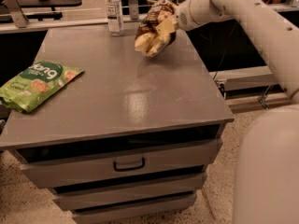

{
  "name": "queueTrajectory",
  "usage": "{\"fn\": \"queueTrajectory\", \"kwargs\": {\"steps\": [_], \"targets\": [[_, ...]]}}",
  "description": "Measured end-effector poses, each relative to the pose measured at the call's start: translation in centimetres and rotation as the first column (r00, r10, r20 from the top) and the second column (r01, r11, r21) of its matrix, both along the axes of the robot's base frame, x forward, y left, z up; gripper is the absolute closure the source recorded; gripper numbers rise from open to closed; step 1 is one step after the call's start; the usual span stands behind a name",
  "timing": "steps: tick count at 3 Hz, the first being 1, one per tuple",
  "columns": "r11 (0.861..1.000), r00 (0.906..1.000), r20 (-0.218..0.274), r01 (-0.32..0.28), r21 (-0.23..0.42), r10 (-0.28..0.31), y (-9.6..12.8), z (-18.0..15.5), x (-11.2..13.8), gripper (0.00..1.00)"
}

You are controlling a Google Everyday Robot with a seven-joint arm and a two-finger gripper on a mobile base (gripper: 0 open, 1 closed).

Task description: Move brown chip bag near blue plastic bottle

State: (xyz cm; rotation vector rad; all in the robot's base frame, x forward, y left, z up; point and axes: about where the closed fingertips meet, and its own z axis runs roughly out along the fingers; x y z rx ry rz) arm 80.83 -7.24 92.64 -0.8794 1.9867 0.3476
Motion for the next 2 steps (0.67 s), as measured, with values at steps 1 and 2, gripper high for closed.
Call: {"fn": "queueTrajectory", "kwargs": {"steps": [1,2], "targets": [[0.999,0.9993,0.026,0.025,0.041,-0.026,1.8,1.2,3.1,1.0],[0.996,0.998,0.013,0.06,0.07,-0.061,3.0,1.1,5.0,1.0]]}}
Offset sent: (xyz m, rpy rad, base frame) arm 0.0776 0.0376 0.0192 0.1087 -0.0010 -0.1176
